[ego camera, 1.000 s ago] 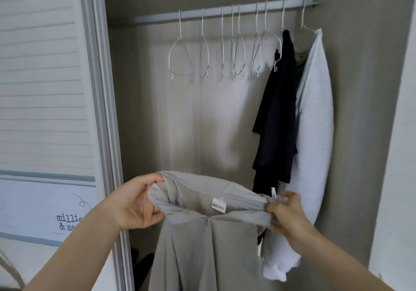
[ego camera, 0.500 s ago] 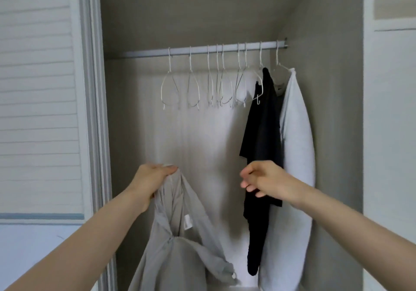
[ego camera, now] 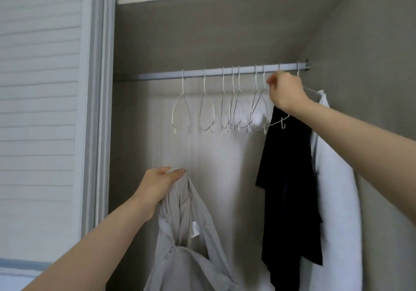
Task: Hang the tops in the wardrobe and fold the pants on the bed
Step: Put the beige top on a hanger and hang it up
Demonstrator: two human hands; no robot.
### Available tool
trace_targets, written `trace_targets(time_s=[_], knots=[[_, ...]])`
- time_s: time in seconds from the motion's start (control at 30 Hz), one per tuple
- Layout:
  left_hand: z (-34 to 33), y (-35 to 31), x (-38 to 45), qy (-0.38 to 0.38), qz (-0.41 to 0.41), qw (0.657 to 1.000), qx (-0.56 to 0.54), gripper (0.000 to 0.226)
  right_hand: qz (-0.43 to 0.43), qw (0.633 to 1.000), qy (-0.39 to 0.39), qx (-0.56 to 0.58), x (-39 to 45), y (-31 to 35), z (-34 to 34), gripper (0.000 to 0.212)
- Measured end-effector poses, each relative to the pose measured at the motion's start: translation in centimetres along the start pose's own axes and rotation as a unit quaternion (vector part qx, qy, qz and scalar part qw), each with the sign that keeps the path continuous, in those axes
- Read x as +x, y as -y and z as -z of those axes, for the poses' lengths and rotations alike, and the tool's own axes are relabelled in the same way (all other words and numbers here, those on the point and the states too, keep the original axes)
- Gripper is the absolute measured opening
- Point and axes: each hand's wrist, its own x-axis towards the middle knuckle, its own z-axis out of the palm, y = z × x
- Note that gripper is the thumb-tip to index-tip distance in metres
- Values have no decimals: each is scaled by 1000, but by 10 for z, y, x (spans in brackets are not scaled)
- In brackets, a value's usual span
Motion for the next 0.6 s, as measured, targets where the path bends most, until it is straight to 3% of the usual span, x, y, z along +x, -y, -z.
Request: trace_targets(time_s=[0.17, 0.27, 0.43, 0.53, 0.6], knots=[[-1, 6, 24, 102, -102, 967, 211, 43, -39, 995, 25, -94, 46, -19, -19, 33], [-2, 14, 37, 108, -125, 947, 275, 41, -62, 987, 63, -137, 52, -23, -34, 26], [-2, 17, 49, 118, -95, 950, 274, 37, -123, 980, 110, -111, 54, -34, -49, 5], [-5, 17, 50, 119, -76, 956, 256, 31, -187, 972, 133, -43, 54, -41, -54, 28], [-6, 16, 48, 120, -72, 958, 250, 30, -214, 968, 130, 14, 50, -41, -51, 30]])
